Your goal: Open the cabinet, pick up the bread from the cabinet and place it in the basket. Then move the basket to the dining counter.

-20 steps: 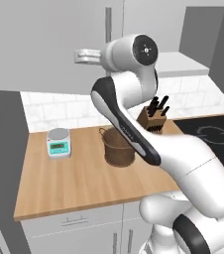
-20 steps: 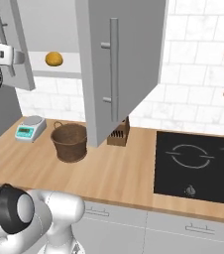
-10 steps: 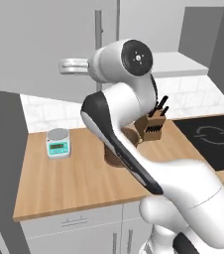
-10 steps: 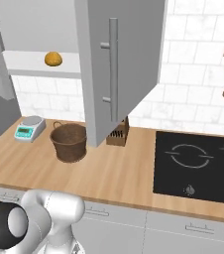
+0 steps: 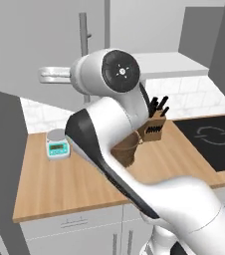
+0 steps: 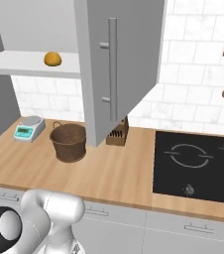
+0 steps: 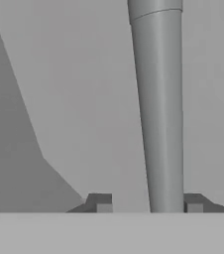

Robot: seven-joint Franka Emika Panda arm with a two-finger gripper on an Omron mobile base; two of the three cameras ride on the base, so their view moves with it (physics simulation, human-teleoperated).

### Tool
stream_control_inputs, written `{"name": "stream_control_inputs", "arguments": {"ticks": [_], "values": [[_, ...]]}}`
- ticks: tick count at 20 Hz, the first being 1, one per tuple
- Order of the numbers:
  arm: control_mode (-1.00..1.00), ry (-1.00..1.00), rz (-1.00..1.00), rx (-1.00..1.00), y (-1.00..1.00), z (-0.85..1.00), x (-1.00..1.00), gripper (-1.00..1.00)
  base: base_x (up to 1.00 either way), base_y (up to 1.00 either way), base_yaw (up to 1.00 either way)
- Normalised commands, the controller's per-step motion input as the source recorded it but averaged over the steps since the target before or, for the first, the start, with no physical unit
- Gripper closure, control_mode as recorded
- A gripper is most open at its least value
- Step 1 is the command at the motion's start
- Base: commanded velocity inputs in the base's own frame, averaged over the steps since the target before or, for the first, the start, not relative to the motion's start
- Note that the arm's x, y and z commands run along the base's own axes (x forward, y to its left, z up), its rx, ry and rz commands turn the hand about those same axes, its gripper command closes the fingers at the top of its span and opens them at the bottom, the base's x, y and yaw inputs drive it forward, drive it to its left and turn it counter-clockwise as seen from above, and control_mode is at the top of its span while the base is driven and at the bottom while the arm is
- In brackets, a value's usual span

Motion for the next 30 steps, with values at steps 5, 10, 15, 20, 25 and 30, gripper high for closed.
{"name": "stream_control_inputs", "arguments": {"ticks": [5, 10, 15, 20, 25, 30], "values": [[-1.0, 0.0, 0.0, 0.0, 1.0, -0.38, -0.23, 1.0, 0.0, 0.0, 0.0], [-1.0, 0.0, 0.02, 0.0, 1.0, -0.37, 0.0, 1.0, 0.0, 0.0, 0.0], [-1.0, 0.0, 0.14, 0.13, 1.0, -0.23, -0.02, 1.0, 0.0, 0.0, 0.0], [-1.0, -0.01, 0.06, 0.04, 0.17, -0.02, -0.82, 1.0, 0.0, 0.0, 0.0], [-1.0, -0.05, 0.0, 0.06, -0.89, -0.1, -1.0, 1.0, 0.0, 0.0, 0.0], [-1.0, -0.08, 0.0, 0.13, -1.0, -0.84, -1.0, 1.0, 0.0, 0.0, 0.0]]}}
